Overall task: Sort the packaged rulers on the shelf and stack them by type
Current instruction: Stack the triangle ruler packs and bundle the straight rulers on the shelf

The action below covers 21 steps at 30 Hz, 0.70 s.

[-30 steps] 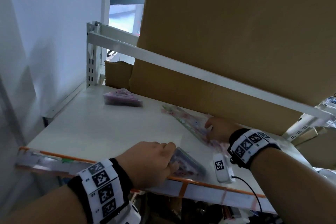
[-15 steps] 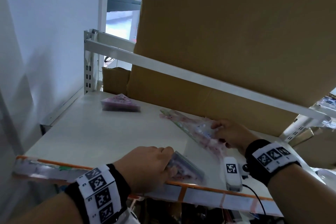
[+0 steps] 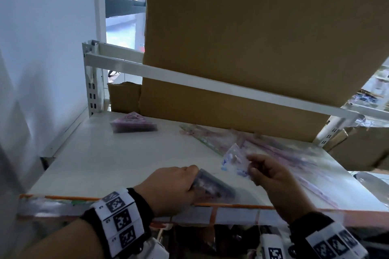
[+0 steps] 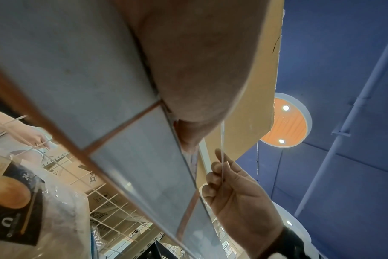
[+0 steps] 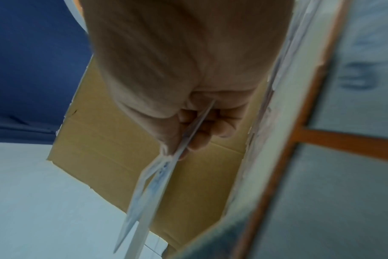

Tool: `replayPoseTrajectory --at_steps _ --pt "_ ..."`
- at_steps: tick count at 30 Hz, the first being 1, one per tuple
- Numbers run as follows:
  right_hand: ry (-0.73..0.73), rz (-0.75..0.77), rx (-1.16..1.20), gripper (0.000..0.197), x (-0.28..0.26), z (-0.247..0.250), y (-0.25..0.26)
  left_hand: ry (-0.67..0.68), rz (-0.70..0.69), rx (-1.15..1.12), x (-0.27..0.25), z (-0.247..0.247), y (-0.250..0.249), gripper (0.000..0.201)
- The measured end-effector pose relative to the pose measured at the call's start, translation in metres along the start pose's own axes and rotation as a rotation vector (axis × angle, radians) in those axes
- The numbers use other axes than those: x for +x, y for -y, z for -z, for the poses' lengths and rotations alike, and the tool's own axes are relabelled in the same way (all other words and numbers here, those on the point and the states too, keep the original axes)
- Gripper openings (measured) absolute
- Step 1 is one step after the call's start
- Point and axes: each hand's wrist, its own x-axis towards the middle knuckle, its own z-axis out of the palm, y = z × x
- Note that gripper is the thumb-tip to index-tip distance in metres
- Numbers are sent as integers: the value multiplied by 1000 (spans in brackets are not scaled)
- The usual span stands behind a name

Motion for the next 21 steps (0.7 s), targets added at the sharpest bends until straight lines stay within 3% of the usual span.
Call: replayPoseTrajectory --at_steps 3,7,10,15,18,21 --pt "56 24 -147 37 -12 -7 -10 13 -3 -17 0 3 -1 39" --pt "90 101 -429 23 -15 -16 -14 70 -13 -15 0 5 0 36" --pt "161 139 -602 16 -17 -25 -12 101 1 -22 1 5 0 48" --pt "229 225 -501 21 -14 -26 0 78 -25 29 -1 2 -1 58" --pt "249 177 -473 18 -13 -26 1 46 -44 69 -2 0 -2 60" --pt "207 76 -486 29 -13 -29 1 49 -53 82 -1 -1 -4 60"
